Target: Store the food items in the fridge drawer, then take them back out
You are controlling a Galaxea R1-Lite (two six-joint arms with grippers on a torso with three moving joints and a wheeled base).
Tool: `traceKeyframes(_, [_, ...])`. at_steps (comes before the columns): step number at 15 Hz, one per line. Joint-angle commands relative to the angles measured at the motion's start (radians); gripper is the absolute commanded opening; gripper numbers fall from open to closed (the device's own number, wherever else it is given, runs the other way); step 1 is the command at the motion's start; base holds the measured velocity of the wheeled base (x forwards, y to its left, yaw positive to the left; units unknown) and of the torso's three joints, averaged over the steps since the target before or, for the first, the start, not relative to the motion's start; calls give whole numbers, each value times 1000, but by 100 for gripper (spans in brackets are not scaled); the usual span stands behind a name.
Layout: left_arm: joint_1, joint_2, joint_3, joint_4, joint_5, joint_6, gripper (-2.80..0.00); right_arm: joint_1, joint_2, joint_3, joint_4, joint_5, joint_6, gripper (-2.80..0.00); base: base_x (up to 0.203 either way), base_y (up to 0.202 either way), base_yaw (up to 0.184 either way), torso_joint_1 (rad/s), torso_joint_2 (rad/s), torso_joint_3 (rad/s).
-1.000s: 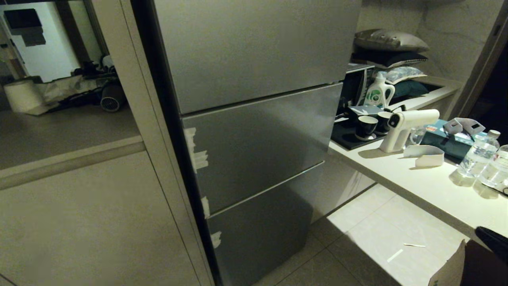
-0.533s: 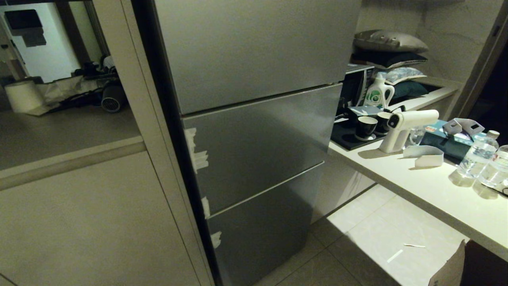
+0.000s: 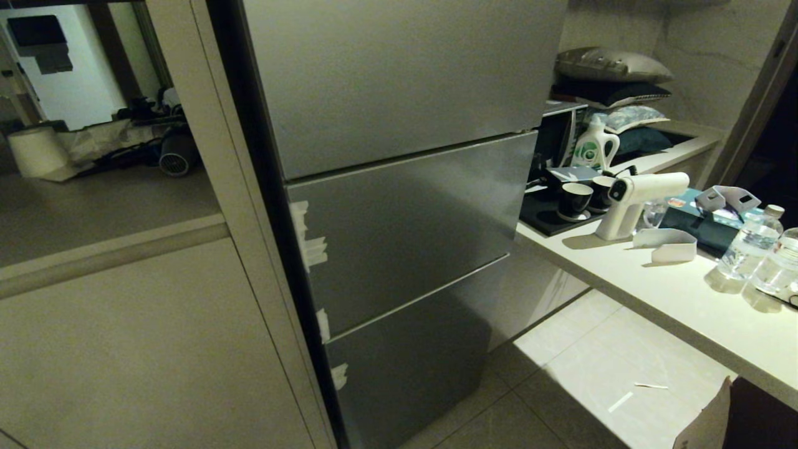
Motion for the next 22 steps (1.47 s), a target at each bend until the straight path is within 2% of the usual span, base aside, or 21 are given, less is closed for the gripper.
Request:
traceKeyframes(1, [0, 1, 0, 1, 0, -2, -280, -1, -18, 31, -2, -8, 0, -280, 0, 0, 0, 0, 0, 0])
traceKeyframes(6, [0, 1, 0, 1, 1, -2, -280, 0, -19, 31, -2, -10, 22, -280, 0, 0, 0, 0, 0, 0])
traceKeyframes(9, [0, 1, 0, 1, 1, -2, -280, -1, -18, 31, -3, -12, 77, -280, 0, 0, 0, 0, 0, 0])
traceKeyframes(12, [0, 2, 0, 3, -6, 36, -280, 0, -18, 31, -3, -12, 78, -280, 0, 0, 0, 0, 0, 0])
traceKeyframes(15, [0, 3, 2, 2, -6, 44, -280, -1, -19, 31, -3, -12, 78, -280, 0, 0, 0, 0, 0, 0])
traceKeyframes(17, [0, 7, -74, -14, -15, 55, -280, -1, -19, 31, -3, -12, 78, -280, 0, 0, 0, 0, 0, 0])
traceKeyframes(19, [0, 99, -170, -21, -35, 48, -280, 0, -19, 31, -3, -12, 78, -280, 0, 0, 0, 0, 0, 0])
traceKeyframes(22, [-4, 441, -268, -58, -92, 8, -280, -1, -19, 31, -3, -12, 78, -280, 0, 0, 0, 0, 0, 0])
